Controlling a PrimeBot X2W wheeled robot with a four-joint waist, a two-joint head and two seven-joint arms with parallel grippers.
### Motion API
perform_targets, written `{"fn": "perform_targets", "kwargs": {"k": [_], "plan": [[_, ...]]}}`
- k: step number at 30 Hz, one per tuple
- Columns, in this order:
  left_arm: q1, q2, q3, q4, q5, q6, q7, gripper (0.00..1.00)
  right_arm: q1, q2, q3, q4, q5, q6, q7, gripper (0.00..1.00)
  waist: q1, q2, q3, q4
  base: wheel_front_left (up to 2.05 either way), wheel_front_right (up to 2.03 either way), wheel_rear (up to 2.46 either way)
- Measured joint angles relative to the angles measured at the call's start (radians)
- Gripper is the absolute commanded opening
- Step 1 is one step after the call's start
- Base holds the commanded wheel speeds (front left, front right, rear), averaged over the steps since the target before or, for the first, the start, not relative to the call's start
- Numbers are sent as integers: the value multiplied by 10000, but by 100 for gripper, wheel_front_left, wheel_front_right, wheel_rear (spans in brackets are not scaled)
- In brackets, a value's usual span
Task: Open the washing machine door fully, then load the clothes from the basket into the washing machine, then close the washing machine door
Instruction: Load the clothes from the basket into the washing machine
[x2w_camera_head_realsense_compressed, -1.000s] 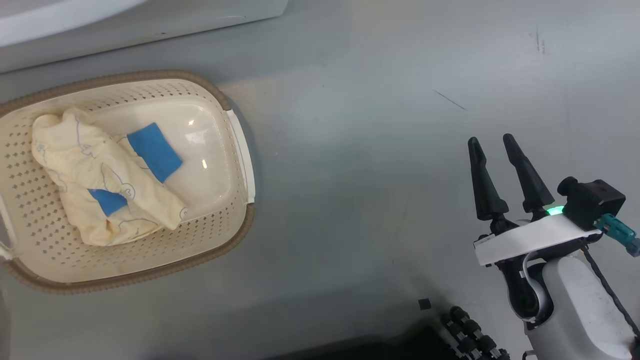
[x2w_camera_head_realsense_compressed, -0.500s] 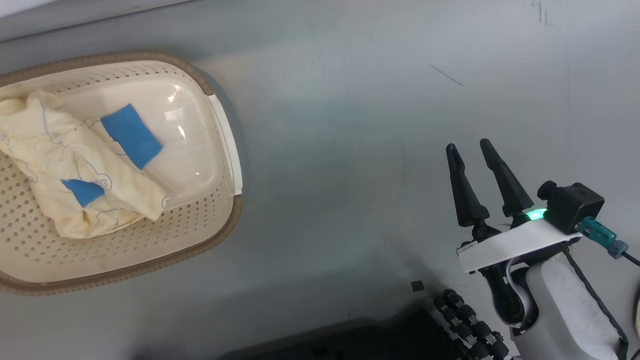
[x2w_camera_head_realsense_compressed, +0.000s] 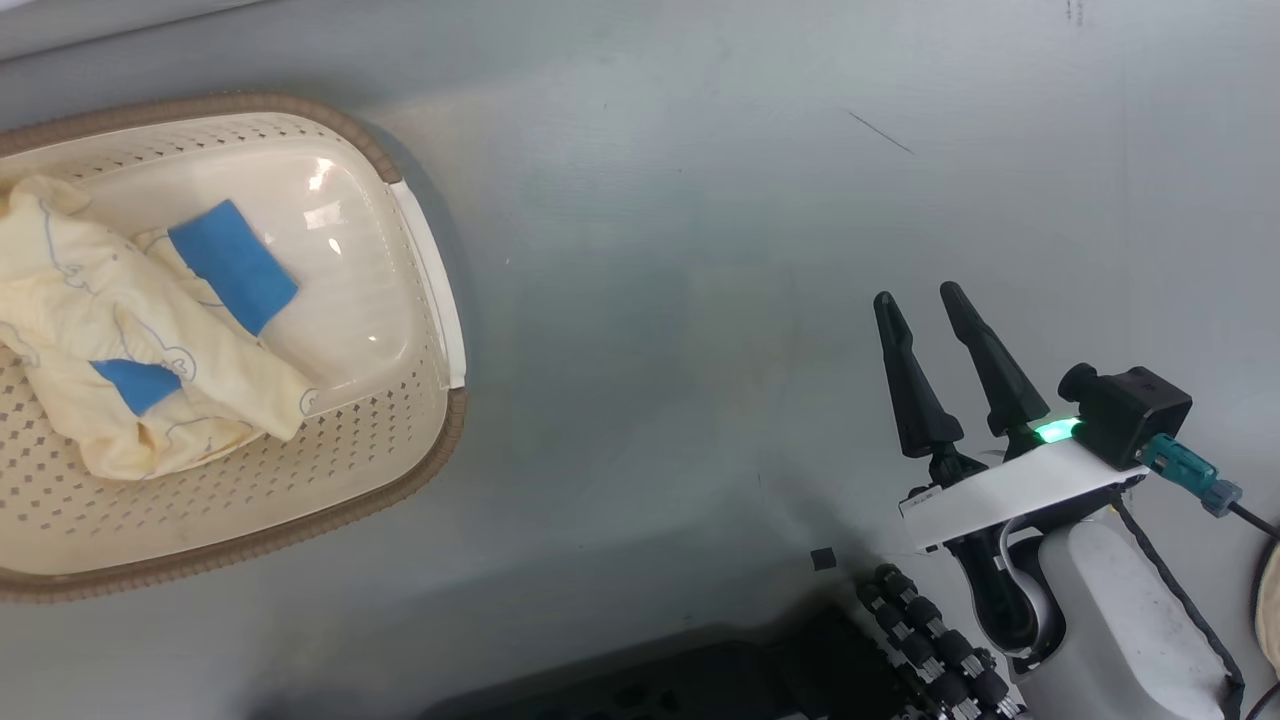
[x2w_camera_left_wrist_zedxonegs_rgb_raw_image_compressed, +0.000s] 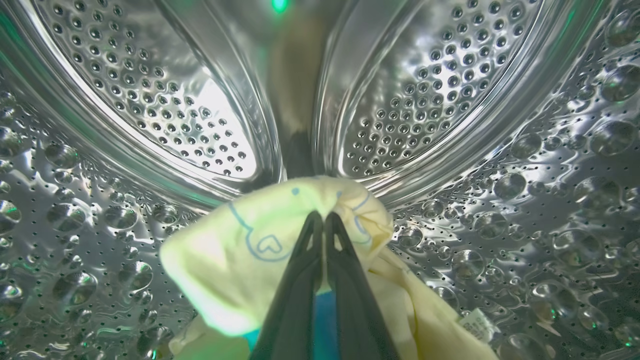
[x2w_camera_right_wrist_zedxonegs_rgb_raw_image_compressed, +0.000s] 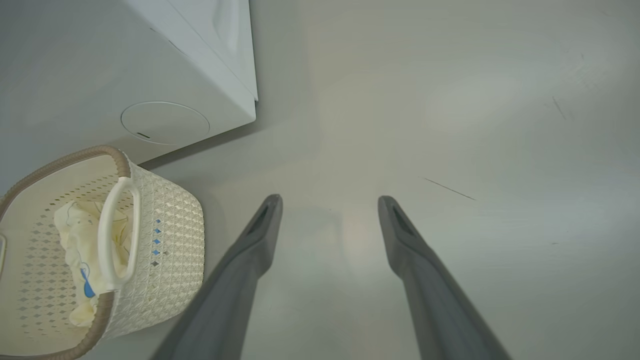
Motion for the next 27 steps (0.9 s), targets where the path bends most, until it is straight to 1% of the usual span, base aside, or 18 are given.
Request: {"fn": "perform_targets", "kwargs": {"k": [5, 6, 7, 8, 13, 18, 27], "plan": [[-11, -27, -29, 198, -8, 0, 245, 0, -16, 0, 8, 65, 2, 0, 0, 100, 0, 0, -30, -32, 0, 0, 0], [-15, -27, -38, 203, -8, -6, 251, 8, -25, 0, 13, 65, 2, 0, 0, 100, 0, 0, -36, -39, 0, 0, 0], [-18, -27, -40, 201, -8, -23, 245, 35, -35, 0, 17, 67, 2, 0, 0, 100, 0, 0, -43, -45, 0, 0, 0], [-28, -29, -23, 203, -8, -27, 224, 100, -53, 2, 17, 69, 4, 0, 0, 100, 0, 0, -49, -51, 0, 0, 0], [-47, -40, 6, 295, 4, 17, 136, 100, -187, -23, -15, 105, 4, 0, 0, 100, 0, 0, -75, -61, 0, 0, 0], [78, -278, 31, 466, -10, 121, -412, 100, -221, -65, -194, 138, -21, 0, 0, 100, 0, 0, -194, -32, 0, 0, 0], [1283, -428, -113, 715, 90, 125, -1523, 100, -261, -318, -790, 293, -31, 0, 0, 100, 0, 0, -644, 103, 0, 0, 0]]}}
